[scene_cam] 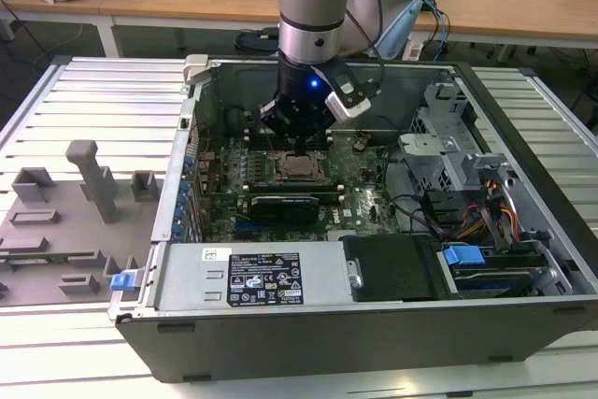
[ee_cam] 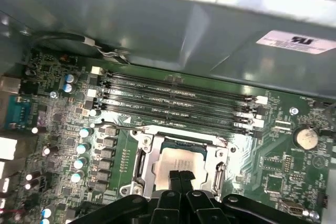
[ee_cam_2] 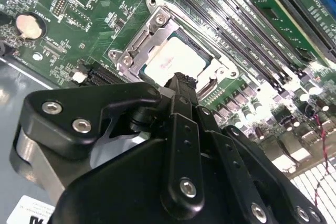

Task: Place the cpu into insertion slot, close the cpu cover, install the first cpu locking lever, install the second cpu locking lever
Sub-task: 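Close the cpu cover, then install the first cpu locking lever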

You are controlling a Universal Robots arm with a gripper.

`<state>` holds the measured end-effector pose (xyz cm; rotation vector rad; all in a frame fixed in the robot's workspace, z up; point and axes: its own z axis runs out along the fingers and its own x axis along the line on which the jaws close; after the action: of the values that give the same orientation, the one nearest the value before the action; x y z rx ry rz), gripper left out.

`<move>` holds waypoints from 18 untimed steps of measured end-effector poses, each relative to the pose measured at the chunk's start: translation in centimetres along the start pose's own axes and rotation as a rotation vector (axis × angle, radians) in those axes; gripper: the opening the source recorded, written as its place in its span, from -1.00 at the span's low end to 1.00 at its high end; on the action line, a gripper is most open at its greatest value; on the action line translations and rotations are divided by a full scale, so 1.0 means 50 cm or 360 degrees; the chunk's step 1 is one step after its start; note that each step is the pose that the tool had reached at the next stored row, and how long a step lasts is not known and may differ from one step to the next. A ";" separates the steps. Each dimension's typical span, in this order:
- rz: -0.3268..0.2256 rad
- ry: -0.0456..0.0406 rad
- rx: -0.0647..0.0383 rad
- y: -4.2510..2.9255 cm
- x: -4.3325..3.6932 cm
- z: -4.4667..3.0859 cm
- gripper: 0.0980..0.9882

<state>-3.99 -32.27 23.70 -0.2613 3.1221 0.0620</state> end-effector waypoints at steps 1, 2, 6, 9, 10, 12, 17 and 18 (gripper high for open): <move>0.0000 0.0000 0.0000 0.000 0.000 0.000 -0.98; 0.0000 0.0000 0.0001 0.000 0.000 -0.001 -0.98; 0.0000 0.0000 0.0001 0.000 0.000 -0.001 -0.98; 0.0000 0.0000 0.0001 0.000 0.000 -0.002 -0.98; 0.0000 0.0000 0.0001 0.000 0.000 -0.002 -0.98; 0.0000 0.0000 0.0001 0.000 0.000 -0.002 -0.98; 0.0000 0.0000 0.0001 0.000 0.000 -0.009 -0.98; 0.0000 0.0000 0.0001 0.001 0.000 -0.013 -0.98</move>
<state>-3.99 -32.27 24.34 -0.2612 3.1221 0.0612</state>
